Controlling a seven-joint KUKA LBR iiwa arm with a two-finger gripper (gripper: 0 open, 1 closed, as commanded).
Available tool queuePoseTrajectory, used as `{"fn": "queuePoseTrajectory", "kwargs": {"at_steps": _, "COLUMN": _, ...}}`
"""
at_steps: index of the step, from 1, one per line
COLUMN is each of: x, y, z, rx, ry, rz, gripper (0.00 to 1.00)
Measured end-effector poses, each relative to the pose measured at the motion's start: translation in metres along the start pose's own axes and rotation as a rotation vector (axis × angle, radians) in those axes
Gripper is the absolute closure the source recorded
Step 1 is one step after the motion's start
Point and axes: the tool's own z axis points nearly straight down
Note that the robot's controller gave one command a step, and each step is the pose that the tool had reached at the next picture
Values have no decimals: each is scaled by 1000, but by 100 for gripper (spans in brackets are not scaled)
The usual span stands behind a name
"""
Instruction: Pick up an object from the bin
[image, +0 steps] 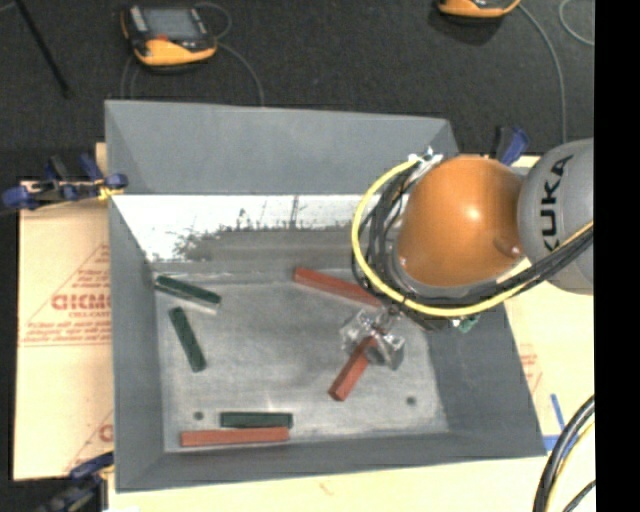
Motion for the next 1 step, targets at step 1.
{"fn": "queuePoseTrajectory", "kwargs": {"at_steps": 1, "x": 0, "y": 0, "z": 0, "rx": -1, "ry": 0, "rz": 1, "gripper": 100}}
